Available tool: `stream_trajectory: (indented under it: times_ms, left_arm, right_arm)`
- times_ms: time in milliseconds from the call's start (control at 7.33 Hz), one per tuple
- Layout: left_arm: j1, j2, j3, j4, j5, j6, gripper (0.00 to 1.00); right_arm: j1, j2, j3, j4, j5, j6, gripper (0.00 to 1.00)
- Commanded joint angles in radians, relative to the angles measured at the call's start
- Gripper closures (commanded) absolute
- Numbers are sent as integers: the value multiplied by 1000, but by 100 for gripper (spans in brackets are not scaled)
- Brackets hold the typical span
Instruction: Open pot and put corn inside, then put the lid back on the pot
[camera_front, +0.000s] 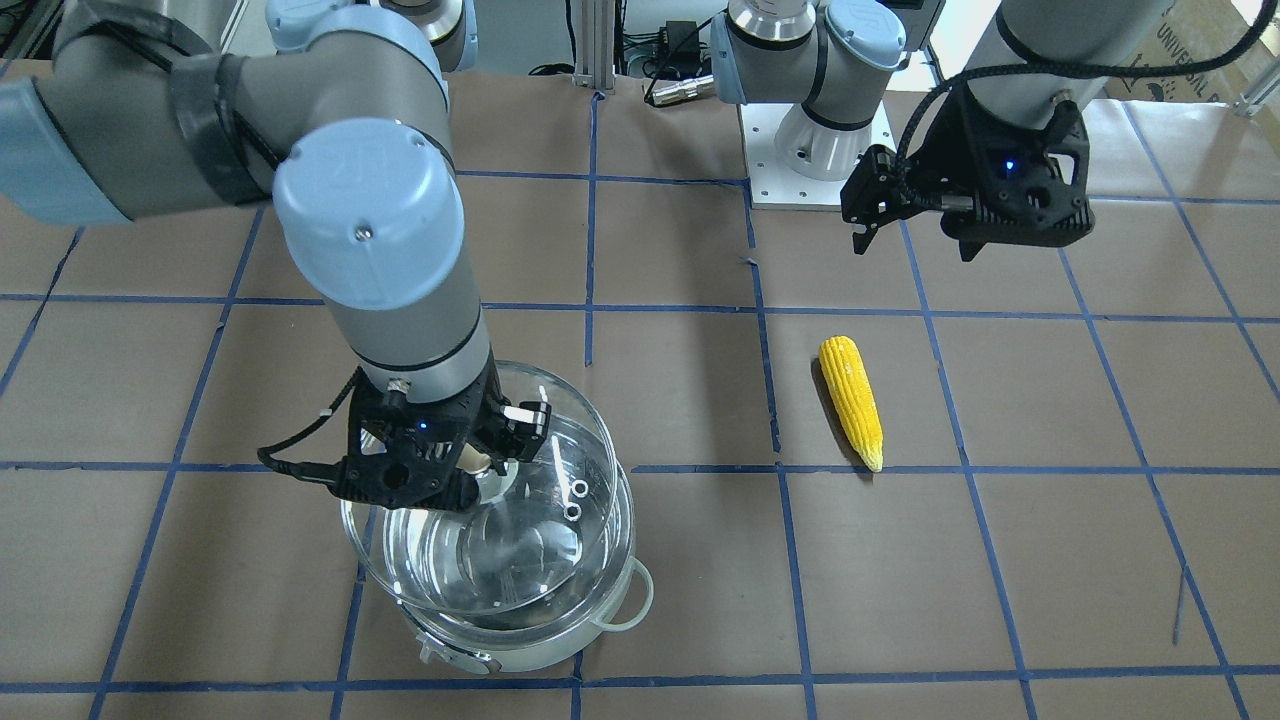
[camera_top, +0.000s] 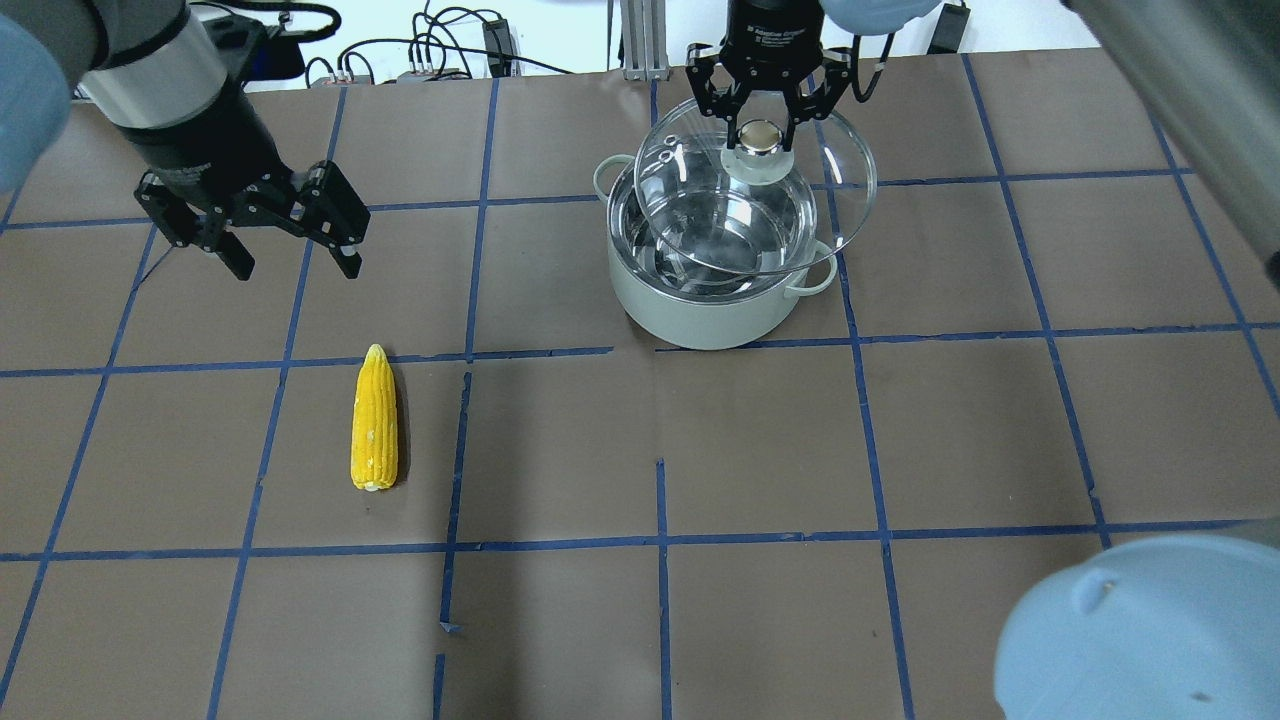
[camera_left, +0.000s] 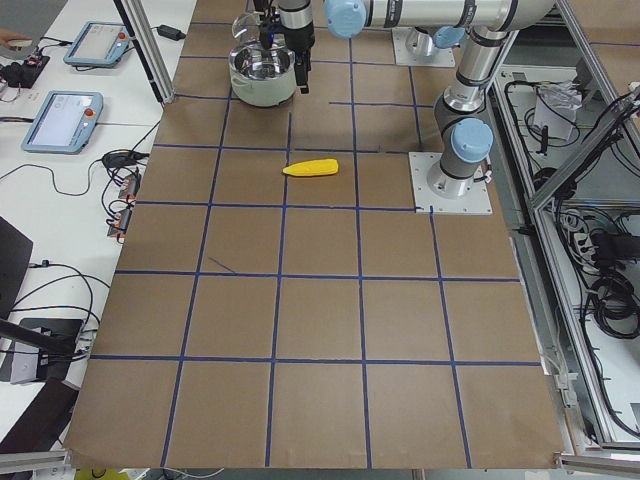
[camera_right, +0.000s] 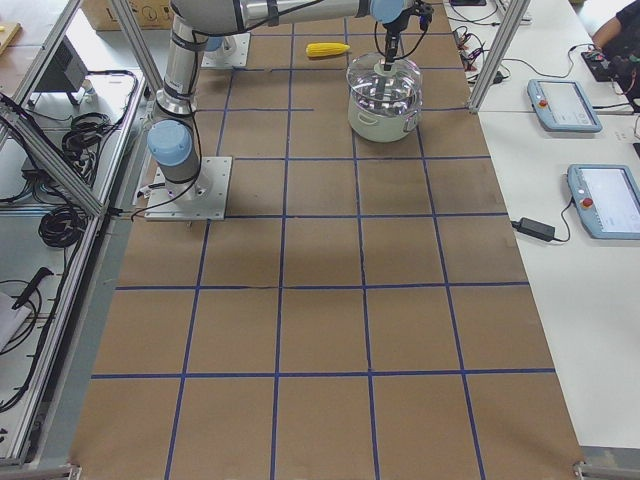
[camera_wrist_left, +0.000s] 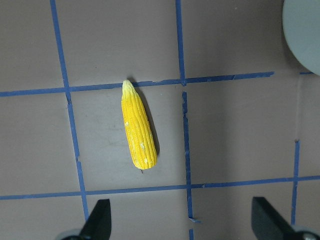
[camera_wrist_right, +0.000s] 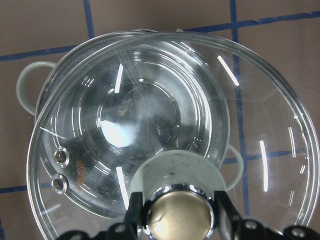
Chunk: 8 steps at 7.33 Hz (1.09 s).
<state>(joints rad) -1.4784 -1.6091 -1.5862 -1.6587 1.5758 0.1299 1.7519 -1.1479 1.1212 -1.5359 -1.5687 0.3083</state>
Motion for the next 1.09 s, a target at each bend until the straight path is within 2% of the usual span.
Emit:
stream_trajectory:
  times_ms: [0,273,545,818,955]
  left_arm:
    - [36,-2,-220,188,0,33,1]
    - [68,-53,-392,436,6,53,1]
    - [201,-84,-525,584,-2,121,1]
    - [202,-147,-618,777,-10,91,1]
    - [163,-188,-618,842,-10,71,1]
  right_arm:
    - [-63,-74,-3,81,1,-46,56]
    - [-115,-149,8,132,2,-77,56]
    - [-143,-170,14,184,2,-98,61]
    - [-146,-185,28,206,2,-114,61]
    - [-147,-188,28,207,1,-117,61]
